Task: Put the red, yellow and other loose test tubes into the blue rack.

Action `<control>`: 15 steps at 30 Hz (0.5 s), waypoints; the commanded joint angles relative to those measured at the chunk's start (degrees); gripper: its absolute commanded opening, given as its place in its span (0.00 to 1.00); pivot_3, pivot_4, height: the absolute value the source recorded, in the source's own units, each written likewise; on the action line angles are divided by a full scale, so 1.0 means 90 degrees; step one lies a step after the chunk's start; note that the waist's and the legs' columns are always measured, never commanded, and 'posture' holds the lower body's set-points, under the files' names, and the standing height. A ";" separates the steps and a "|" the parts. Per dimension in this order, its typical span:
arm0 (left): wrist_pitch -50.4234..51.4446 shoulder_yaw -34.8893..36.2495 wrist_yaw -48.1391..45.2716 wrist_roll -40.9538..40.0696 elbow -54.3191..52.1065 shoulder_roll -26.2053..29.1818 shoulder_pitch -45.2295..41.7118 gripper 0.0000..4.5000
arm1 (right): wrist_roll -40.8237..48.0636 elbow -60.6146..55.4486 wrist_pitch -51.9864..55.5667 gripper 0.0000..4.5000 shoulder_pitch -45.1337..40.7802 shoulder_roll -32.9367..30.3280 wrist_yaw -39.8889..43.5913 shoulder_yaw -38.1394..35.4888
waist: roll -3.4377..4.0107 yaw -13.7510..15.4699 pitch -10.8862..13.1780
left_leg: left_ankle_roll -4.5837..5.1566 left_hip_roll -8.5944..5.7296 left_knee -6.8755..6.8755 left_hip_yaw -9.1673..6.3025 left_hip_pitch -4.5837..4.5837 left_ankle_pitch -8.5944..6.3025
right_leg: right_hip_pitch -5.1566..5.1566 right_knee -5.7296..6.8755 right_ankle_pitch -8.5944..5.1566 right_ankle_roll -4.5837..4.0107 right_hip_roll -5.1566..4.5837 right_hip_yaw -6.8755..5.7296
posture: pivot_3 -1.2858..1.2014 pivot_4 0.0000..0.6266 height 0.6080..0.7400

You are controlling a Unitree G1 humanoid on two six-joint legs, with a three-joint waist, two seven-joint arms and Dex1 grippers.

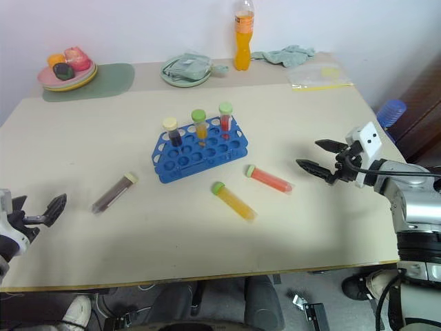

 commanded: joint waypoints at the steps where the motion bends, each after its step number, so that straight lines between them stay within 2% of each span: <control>1: -0.0049 0.0143 0.0071 -0.0039 -0.0248 -0.0014 0.0025 0.99 | -0.0025 0.0019 -0.0157 1.00 -0.0214 0.0001 0.0041 -0.0043 | 0.0000 0.0000 0.0000 | 0.0000 0.0000 -0.0001 0.0000 0.0000 0.0000 | -0.0001 0.0000 0.0000 0.0000 0.0000 0.0000 | 0.52 0.24 1.00; 5: -0.0046 0.0140 0.0130 -0.0095 -0.0292 -0.0062 0.0010 0.99 | -0.0053 -0.0140 -0.0053 1.00 -0.0248 0.0053 -0.0064 0.0024 | -0.0001 0.0008 0.0000 | 0.0000 0.0000 0.0001 0.0000 0.0000 0.0000 | 0.0000 0.0000 0.0000 0.0000 0.0000 0.0000 | 0.52 0.24 1.00; 13: -0.0175 -0.0246 0.0132 -0.0225 -0.0259 -0.0019 -0.0704 0.99 | -0.0051 -0.0821 0.0576 1.00 -0.0205 0.0001 -0.0399 0.0090 | 0.0000 0.0013 0.0000 | 0.0000 -0.0002 0.0001 -0.0001 0.0000 0.0000 | 0.0001 0.0000 0.0001 0.0001 0.0000 0.0000 | 0.52 0.24 1.00; 15: -0.0299 -0.0674 -0.0082 -0.0195 -0.0188 0.0095 -0.1041 0.99 | -0.0072 -0.0995 0.0791 1.00 -0.0373 -0.0058 -0.0325 0.0264 | 0.0000 0.0008 0.0000 | 0.0000 -0.0002 0.0001 -0.0001 0.0000 0.0000 | 0.0000 0.0001 0.0001 0.0001 0.0000 0.0000 | 0.52 0.24 1.00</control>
